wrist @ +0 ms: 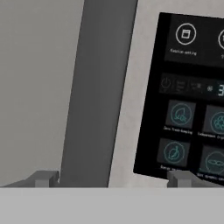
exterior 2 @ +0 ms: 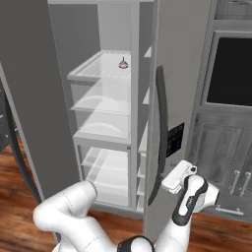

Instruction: There's a chicken drumstick in the fridge that needs to be moved to the freezer for freezing. Pick up the chicken drumstick from the fridge, place it on any shelf in the freezer, and close the fridge and freezer doors when done.

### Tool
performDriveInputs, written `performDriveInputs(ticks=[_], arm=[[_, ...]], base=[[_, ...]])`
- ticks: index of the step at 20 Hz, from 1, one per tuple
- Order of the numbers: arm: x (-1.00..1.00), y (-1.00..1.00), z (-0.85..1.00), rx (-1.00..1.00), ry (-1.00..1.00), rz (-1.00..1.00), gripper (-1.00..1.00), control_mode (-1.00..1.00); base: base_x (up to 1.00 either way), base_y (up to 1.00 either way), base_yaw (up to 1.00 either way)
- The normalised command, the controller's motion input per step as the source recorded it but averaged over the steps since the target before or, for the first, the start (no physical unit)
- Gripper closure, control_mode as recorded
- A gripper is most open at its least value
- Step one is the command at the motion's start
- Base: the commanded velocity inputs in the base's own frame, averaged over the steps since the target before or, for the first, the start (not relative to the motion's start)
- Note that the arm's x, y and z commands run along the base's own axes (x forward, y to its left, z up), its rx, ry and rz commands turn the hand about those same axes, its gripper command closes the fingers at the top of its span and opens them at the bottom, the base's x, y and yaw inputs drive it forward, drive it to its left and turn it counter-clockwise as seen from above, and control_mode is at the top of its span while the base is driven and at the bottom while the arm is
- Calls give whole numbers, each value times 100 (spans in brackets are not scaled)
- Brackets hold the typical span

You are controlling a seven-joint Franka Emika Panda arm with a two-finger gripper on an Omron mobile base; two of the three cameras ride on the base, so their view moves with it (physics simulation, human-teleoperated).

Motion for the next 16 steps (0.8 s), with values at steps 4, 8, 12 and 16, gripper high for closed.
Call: performDriveInputs(ticks=[4,8,12,16], arm=[[72,100,-7,0,0,0,-100,-100],[100,100,-7,0,0,0,-100,-100],[100,100,-3,0,0,0,-100,-100],[100,100,-3,0,0,0,-100,-100]], base=[[0,0,0],[0,0,0],[0,0,0],[0,0,0]])
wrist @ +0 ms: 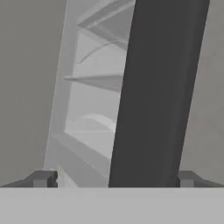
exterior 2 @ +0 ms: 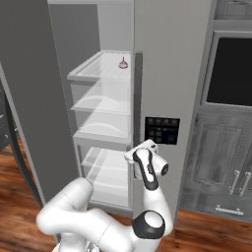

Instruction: There's a chicken drumstick in the fridge that needs to be moved to the freezer for freezing. Pick up the chicken drumstick from the fridge, place it on any shelf in the freezer, and close the fridge and freezer doors when done.

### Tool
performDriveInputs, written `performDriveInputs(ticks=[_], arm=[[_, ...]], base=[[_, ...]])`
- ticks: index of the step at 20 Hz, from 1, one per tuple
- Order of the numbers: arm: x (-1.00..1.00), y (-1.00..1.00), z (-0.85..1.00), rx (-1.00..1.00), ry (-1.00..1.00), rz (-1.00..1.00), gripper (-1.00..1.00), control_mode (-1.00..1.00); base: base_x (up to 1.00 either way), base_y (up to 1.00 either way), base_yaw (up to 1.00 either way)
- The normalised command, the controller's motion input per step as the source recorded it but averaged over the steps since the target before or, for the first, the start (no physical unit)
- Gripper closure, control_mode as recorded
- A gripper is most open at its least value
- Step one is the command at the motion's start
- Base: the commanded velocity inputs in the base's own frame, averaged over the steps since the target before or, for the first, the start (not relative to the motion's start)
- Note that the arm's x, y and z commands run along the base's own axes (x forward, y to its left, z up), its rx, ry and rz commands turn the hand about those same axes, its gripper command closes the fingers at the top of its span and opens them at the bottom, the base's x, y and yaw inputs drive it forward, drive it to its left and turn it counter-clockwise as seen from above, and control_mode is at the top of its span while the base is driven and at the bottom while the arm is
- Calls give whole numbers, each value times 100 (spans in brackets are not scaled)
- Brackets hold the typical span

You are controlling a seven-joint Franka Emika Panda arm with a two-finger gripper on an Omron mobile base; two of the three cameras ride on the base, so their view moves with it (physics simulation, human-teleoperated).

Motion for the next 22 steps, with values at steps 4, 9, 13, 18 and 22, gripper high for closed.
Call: performDriveInputs(ticks=[4,9,13,18,22], arm=[[100,100,-8,0,0,0,-100,-100],[100,100,-1,0,0,0,-100,-100],[90,83,0,0,0,-6,-100,-100],[3,1,15,0,0,-27,-100,-100],[0,2,1,0,-6,-41,-100,-100]], base=[[0,0,0],[0,0,0],[0,0,0],[0,0,0],[0,0,0]])
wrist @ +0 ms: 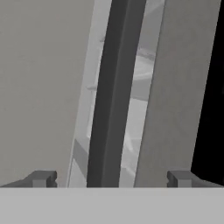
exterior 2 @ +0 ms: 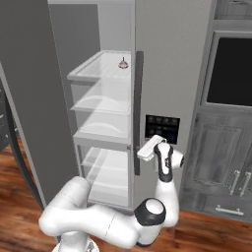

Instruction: There's a chicken drumstick in the fridge that needs to be moved to the freezer for freezing. Pick up the chicken drumstick from the fridge, place it on any shelf in the freezer, and close the fridge and freezer doors when done.

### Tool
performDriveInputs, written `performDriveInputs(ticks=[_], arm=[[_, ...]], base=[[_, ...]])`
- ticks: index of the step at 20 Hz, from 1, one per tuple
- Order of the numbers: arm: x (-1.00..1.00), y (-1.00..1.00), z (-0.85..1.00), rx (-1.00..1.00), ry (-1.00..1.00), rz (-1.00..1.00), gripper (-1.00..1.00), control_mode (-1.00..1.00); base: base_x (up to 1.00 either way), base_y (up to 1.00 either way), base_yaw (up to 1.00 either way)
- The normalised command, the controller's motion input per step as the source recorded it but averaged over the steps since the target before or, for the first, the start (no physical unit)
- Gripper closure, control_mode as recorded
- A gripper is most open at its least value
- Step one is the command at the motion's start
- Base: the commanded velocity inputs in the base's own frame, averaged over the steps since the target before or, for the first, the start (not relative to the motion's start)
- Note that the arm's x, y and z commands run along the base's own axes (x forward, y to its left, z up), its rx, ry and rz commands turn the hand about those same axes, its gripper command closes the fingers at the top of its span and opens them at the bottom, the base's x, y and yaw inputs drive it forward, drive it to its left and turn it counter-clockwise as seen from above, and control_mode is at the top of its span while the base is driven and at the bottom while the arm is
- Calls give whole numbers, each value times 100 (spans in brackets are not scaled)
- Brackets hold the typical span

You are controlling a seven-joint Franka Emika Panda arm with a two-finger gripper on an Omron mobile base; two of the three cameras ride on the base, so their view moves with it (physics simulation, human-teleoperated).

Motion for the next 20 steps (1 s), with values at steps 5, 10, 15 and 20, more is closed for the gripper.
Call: performDriveInputs(ticks=[5,10,15,20], arm=[[-4,14,0,0,-11,-57,-100,-100],[-79,25,0,6,-21,-57,-100,-100],[-100,39,12,15,-22,-50,-100,-100],[-90,15,84,15,-1,-19,-100,-100]], base=[[0,0,0],[0,0,0],[0,0,0],[0,0,0]])
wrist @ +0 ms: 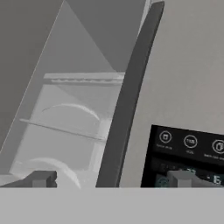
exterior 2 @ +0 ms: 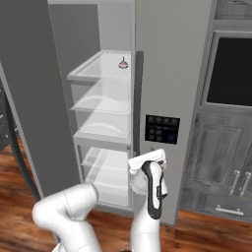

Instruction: There's a chicken drumstick in the fridge that needs to be moved to the freezer for freezing. Pick up the chicken drumstick from the fridge, place it on any shelf in the freezer, and close the fridge and freezer doors when done.

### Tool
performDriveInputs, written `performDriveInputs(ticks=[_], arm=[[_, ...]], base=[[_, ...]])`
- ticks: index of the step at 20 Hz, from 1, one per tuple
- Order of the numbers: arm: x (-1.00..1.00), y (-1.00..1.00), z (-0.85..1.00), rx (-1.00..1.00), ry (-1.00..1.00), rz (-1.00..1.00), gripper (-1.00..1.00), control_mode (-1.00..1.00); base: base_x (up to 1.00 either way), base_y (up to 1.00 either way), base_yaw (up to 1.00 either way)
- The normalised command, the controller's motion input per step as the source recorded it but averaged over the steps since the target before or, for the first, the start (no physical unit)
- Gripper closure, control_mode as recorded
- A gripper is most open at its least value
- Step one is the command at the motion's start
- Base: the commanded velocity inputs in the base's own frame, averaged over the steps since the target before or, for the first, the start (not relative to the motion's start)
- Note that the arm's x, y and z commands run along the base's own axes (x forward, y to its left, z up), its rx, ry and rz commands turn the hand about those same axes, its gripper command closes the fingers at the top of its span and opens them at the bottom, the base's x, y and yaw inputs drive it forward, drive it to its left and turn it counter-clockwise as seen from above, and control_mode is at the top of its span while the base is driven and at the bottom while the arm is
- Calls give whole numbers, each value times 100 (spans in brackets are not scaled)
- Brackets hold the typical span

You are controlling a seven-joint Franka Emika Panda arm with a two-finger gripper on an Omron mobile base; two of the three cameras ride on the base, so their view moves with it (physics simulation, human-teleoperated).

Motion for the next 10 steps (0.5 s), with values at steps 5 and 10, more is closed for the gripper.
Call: performDriveInputs(ticks=[5,10], arm=[[-84,13,95,4,9,-3,-100,-100],[-69,10,96,2,28,-2,-100,-100]], base=[[0,0,0],[0,0,0]])
